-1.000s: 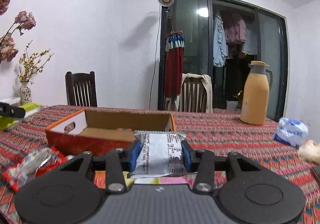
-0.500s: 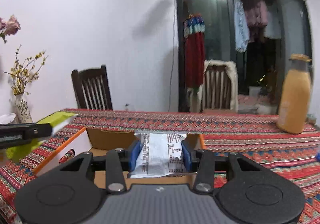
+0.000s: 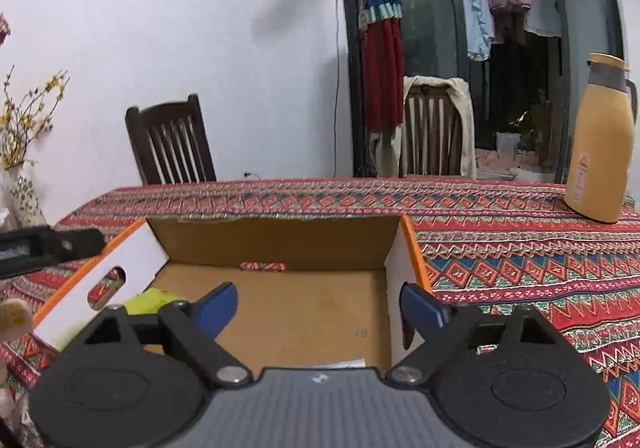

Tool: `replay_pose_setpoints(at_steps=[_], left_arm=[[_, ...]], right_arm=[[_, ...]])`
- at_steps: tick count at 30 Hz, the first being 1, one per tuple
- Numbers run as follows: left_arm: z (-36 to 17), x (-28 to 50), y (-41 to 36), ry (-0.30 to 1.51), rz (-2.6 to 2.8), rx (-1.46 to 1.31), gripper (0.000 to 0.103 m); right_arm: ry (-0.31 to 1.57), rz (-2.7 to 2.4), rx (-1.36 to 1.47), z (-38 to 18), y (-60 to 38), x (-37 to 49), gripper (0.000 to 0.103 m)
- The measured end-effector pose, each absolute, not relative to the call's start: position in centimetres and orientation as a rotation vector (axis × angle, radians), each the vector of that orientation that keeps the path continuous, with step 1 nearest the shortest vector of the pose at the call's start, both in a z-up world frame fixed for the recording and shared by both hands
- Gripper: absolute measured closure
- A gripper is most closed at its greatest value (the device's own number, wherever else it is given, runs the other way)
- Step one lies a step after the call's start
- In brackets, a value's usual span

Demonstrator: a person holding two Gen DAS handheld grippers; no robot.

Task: Organize snacks
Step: 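Drop the green bar into the box with the left tool while the right tool drops its packet, then grasp a silver-blue biscuit pack with the left tool while the right tool grasps an orange bread pack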

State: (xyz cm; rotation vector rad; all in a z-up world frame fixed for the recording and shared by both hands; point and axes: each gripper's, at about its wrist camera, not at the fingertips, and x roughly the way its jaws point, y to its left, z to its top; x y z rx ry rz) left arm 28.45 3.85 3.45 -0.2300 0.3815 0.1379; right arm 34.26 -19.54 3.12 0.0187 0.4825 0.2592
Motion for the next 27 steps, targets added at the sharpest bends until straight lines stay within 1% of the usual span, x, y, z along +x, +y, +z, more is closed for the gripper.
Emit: replay_pose_setpoints(at_steps=[2,7,9,11,19,27], left_arm=[[3.6,28.0,3.9,0.368,0.129,-0.235,0.0],[4.2,28.0,2.9,0.342,0.14,-0.202,0.0],[4.6,27.8,2.6,0.327,0.153,-0.195,0.0],[5.1,27.5,2.5,0.324,0.161,-0.194,0.0],[7.2,23.9,2.5,0.295,0.159,-0.15,0.0],[6.2,19.8,3.0,0.318,0.154,-0.144,0.0]], right_arm=[[0.455,0.254,0.032,3.5,-19.9,33.9,0.004],[0.381,0.239,0.008,4.3,-19.7,32.5,0.004],[0.342,0.248,0.007,4.9,-19.8,31.7,0.0],[0.313,0.246,0.007,5.4,-20.1,31.2,0.0],[0.306,0.205,0.028,6.9,-21.4,28.8,0.0],[0.318,0.209,0.03,6.4,-21.7,24.1,0.0]])
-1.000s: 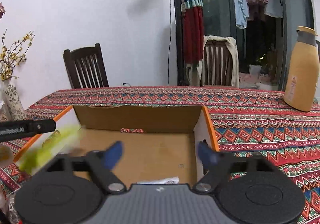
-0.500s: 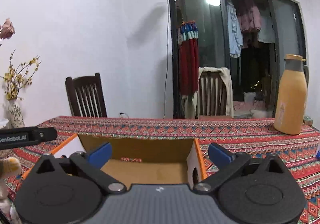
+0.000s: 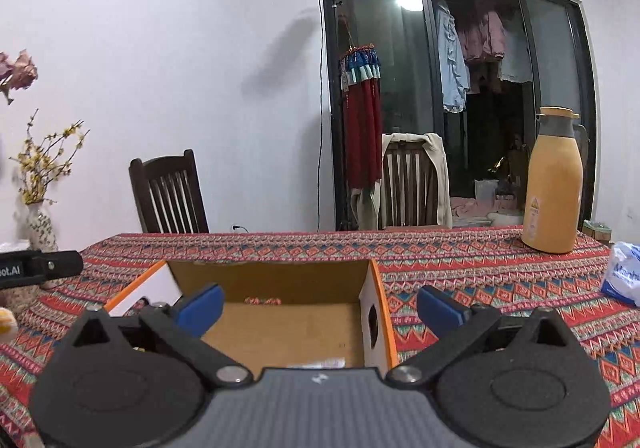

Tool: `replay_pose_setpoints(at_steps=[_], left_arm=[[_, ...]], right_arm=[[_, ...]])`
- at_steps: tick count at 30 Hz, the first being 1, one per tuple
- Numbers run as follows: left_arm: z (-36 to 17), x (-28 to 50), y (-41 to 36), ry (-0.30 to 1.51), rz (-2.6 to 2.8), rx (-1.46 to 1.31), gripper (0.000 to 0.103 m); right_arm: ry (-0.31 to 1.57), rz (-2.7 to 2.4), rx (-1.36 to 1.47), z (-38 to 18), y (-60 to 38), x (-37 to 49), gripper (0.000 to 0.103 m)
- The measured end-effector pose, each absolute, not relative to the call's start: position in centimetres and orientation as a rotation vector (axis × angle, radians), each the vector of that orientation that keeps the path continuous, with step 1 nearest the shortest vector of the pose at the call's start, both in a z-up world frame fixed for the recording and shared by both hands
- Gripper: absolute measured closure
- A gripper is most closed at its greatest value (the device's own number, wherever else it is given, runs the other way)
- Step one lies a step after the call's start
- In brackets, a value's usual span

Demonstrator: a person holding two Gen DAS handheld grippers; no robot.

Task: Organize snacks
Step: 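Grasp a silver-blue biscuit pack with the left tool while the right tool grasps an orange bread pack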

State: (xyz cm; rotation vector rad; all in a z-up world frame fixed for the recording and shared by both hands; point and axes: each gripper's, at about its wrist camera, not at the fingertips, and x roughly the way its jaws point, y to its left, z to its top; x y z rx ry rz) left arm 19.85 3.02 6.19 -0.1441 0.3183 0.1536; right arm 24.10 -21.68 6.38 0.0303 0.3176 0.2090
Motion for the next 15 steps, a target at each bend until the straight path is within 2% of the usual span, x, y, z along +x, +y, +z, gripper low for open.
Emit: replay_pose_setpoints(at_steps=[15], left_arm=[[3.9,13.0,3.3,0.354,0.098,-0.134,0.0]], right_arm=[[0.35,0.224,0.033,4.1,-21.8,15.4,0.0]])
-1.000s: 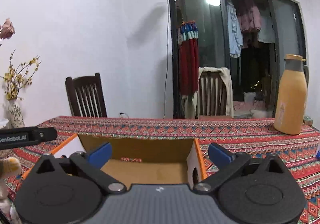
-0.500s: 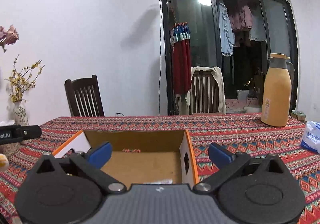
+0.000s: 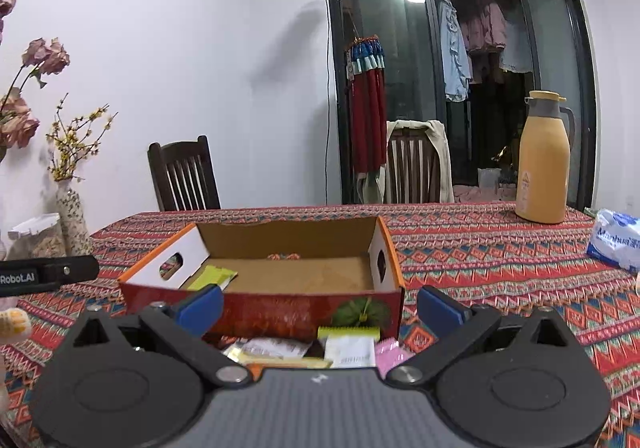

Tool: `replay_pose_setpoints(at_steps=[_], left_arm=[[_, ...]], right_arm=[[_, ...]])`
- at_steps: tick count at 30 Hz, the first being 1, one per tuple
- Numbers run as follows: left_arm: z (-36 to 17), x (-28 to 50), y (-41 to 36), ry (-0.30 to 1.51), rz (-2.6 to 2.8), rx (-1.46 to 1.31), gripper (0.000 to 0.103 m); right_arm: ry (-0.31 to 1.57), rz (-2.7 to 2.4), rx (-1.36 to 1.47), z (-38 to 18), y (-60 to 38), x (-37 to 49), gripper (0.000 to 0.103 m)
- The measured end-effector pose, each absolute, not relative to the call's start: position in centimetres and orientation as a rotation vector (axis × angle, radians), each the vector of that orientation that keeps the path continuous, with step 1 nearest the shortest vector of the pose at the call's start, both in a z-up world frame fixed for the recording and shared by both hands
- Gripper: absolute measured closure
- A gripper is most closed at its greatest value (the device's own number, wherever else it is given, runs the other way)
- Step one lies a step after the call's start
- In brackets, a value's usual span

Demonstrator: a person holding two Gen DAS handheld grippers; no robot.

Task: Organize snacks
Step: 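Grasp a silver-blue biscuit pack with the left tool while the right tool grasps an orange bread pack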

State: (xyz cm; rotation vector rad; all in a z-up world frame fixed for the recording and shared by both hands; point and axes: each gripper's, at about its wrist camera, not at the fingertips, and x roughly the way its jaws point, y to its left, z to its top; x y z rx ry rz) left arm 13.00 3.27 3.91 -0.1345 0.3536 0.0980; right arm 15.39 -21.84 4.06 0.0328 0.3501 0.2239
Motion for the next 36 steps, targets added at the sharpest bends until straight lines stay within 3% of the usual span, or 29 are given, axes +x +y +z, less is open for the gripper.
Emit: replay_pose_setpoints(at_steps=[12,20,36], left_arm=[[2.6,8.9,3.8,0.38,0.078,-0.146,0.0],[1.7,7.0,5.2,0.392,0.073,-0.155,0.0],[0.1,7.5,8.8,0.429,0.1,-0.215,0.0]], right_arm=[[0.394,0.216,0.045,2.7,-21.8,10.8,0.0],[0.416,0.213,0.015,2.4,-20.3,8.8,0.008],[0.581,0.176,0.008,-1.0,-15.5,13.6,0.011]])
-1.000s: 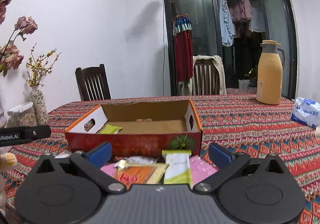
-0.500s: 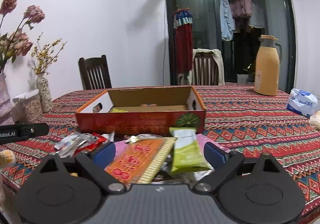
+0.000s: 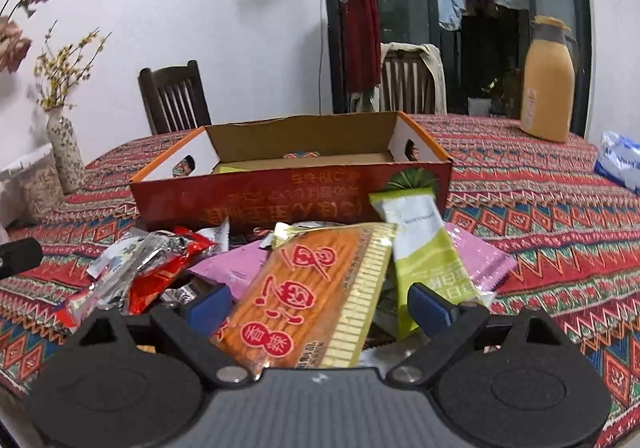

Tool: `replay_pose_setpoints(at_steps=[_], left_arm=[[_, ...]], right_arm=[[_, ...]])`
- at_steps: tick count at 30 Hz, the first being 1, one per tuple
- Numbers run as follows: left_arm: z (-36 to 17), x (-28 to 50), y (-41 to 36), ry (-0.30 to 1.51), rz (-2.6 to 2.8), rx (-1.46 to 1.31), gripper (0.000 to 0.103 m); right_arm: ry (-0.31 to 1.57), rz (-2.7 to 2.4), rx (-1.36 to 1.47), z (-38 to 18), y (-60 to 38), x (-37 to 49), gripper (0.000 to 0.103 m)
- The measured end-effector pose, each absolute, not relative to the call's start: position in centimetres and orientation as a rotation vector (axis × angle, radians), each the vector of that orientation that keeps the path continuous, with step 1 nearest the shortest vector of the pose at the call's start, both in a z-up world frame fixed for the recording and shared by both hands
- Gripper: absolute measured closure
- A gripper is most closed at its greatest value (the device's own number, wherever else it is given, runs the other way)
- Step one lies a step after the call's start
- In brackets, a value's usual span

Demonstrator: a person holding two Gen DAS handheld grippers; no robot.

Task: Organize snacks
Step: 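Grasp a silver-blue biscuit pack with the left tool while the right tool grasps an orange bread pack, then lift both packs over the box and open both tools to drop them in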

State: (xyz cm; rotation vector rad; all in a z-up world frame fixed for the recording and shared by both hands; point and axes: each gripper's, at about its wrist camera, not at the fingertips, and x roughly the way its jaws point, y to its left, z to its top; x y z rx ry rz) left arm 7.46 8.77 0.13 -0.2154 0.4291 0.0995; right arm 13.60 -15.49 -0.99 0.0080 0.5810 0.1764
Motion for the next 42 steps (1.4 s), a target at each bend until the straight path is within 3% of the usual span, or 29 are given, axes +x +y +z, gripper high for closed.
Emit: replay_pose_setpoints(at_steps=[3,7,11,17,42], left_arm=[[-0.3,7.5,8.9,0.438,0.09,-0.221,0.0],[-0.2,7.5,9.1,0.441,0.088,-0.202,0.0],[0.0,7.5,9.3,0.437,0.09,-0.198,0.0],[-0.5,8.5,8.8,0.485,0.07,-0.182,0.0],[-3.9,18.5,4.8,0.739,-0.128,-0.018,0.0]], right_arm=[[0.586,0.177,-0.04,-1.3,-14.6,13.9,0.022],[0.613,0.173,-0.087,-1.4,-14.1,14.6,0.028],[0.668,0.205,-0.061,-1.4,-14.3,15.6,0.048],[0.642,0.231,-0.039,-1.3,-14.5,15.3,0.061],[0.496,0.273,0.037,1.2,-18.0,13.8,0.065]])
